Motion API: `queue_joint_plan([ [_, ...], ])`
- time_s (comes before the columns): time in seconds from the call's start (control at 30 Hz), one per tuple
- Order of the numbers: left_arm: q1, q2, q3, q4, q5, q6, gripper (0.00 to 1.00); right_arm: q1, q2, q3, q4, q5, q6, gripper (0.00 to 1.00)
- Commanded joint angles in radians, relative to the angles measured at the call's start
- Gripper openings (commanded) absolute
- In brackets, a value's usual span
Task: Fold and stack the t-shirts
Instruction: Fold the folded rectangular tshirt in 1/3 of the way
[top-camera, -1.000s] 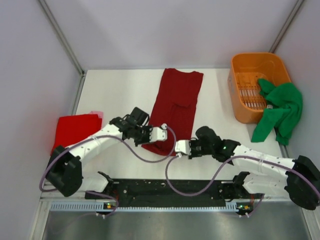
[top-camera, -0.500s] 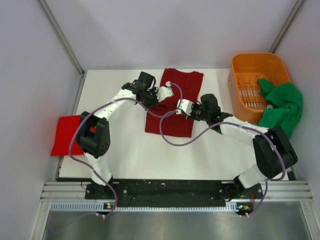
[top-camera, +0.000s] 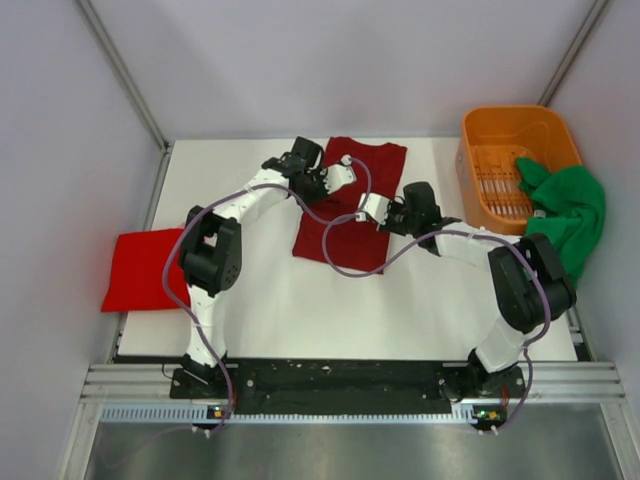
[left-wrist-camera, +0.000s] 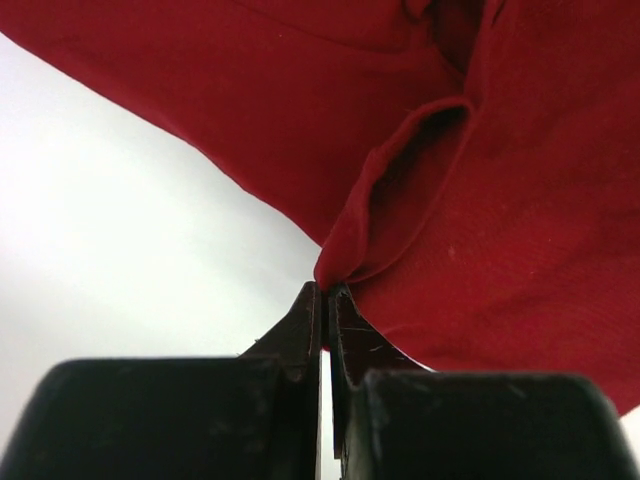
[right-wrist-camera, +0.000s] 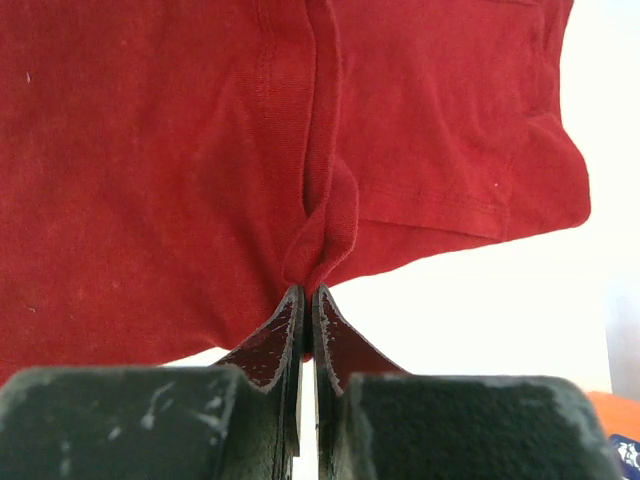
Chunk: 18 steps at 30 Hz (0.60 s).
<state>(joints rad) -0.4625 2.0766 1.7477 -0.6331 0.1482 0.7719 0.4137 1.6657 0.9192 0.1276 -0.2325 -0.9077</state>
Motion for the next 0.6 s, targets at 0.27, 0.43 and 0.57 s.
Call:
queue_joint_plan([
  [0.27, -0.004, 0.097, 0.061, 0.154, -0.048, -0.037, 0.16, -0.027, 0.162, 0.142, 0.033, -0.012, -0.066, 0.14],
  [0.43, -0.004, 0.143, 0.108, 0.312, -0.229, -0.086, 0.41, -0.041, 0.259, 0.219, 0.138, 0.151, -0.025, 0.32],
  [0.57, 0.007, 0.166, 0.217, 0.328, -0.306, -0.123, 0.5, -0.046, 0.249, 0.305, 0.12, 0.216, 0.039, 0.38],
])
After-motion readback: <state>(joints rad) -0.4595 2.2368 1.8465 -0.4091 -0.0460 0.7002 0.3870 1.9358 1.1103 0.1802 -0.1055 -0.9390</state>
